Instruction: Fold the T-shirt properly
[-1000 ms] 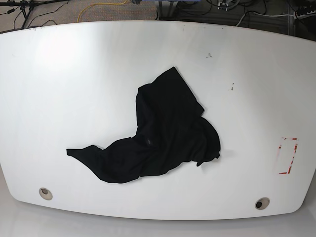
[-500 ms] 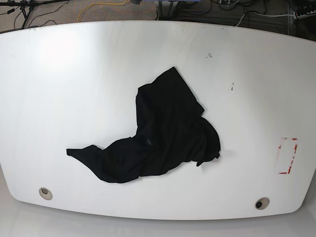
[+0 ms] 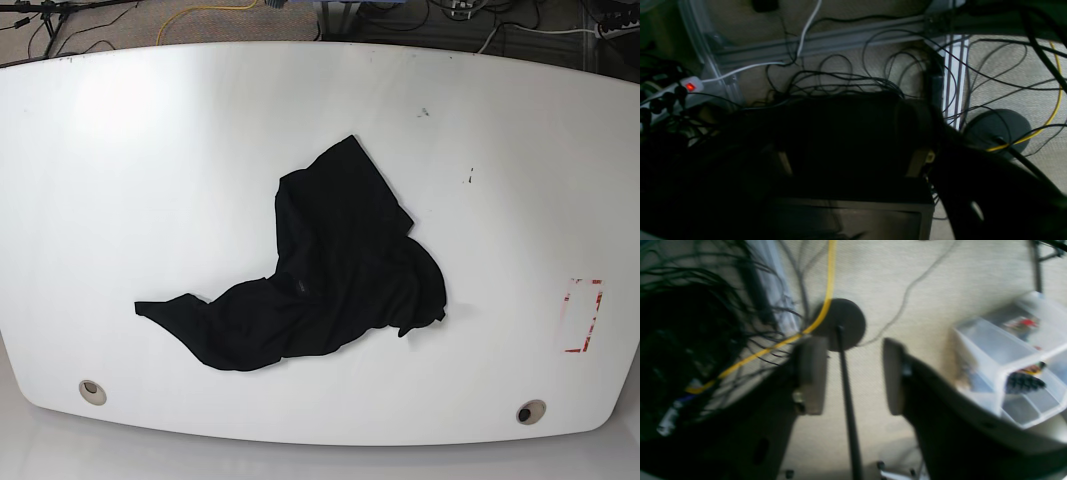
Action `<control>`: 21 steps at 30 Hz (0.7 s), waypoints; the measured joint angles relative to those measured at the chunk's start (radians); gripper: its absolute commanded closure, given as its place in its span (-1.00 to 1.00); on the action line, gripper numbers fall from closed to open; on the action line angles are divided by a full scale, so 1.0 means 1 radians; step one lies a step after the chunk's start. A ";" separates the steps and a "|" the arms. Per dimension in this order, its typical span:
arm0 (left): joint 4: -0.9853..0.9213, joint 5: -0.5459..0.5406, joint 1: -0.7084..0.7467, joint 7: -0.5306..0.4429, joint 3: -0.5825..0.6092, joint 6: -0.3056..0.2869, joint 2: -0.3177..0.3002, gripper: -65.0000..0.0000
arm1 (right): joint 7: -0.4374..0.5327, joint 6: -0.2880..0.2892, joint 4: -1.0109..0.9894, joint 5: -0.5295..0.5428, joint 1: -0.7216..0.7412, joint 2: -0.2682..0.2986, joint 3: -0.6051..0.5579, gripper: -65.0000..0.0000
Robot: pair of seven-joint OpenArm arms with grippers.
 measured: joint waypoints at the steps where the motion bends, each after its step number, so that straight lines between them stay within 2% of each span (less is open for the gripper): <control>1: -0.005 0.006 -0.003 0.000 0.001 0.000 0.000 -0.20 | 0.001 0.000 0.000 0.000 0.004 0.002 0.000 0.16; 5: -0.022 0.014 -0.013 -0.007 0.002 0.000 0.003 -0.20 | 0.006 0.001 -0.002 0.000 0.029 0.002 -0.005 0.21; 9: -0.038 0.038 -0.016 -0.006 0.004 0.002 0.008 -0.20 | 0.029 0.012 -0.019 0.000 0.045 0.001 -0.005 0.36; 15: -0.051 0.060 -0.009 0.000 0.006 0.009 0.011 -0.20 | 0.011 0.027 -0.046 -0.001 0.028 0.002 0.002 0.55; 21: -0.054 0.054 -0.005 0.000 0.003 0.009 0.010 -0.21 | -0.002 0.024 -0.022 -0.003 0.016 -0.001 0.006 0.43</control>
